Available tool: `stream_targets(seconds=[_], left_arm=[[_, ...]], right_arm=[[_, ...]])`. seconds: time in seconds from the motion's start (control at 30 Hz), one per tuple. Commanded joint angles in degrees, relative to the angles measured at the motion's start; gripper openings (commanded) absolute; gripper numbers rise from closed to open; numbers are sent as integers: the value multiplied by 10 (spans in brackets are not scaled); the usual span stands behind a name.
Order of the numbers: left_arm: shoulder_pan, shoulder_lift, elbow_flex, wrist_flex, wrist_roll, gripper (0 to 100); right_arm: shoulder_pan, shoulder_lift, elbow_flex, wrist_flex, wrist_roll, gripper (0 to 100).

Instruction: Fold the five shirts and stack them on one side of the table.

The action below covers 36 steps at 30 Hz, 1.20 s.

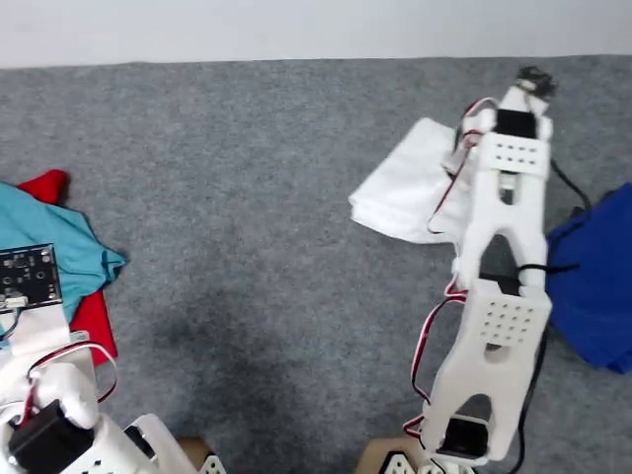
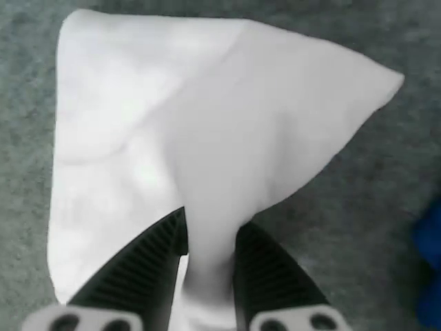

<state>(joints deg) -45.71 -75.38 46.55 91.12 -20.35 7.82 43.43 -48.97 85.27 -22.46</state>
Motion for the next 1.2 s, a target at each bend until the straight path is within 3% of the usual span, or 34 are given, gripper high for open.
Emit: stream_targets(seconds=[0.0,0.3,1.17], left_arm=[[0,1,-5,0,-4,31],[1,1,-7,0,-4,32],[6,1,-5,-1,-35,32]], right_arm=[[35,-11,-86,61,11,9],[118,-10,-210,168,76,9],[349,-12,-229,173,203,9]])
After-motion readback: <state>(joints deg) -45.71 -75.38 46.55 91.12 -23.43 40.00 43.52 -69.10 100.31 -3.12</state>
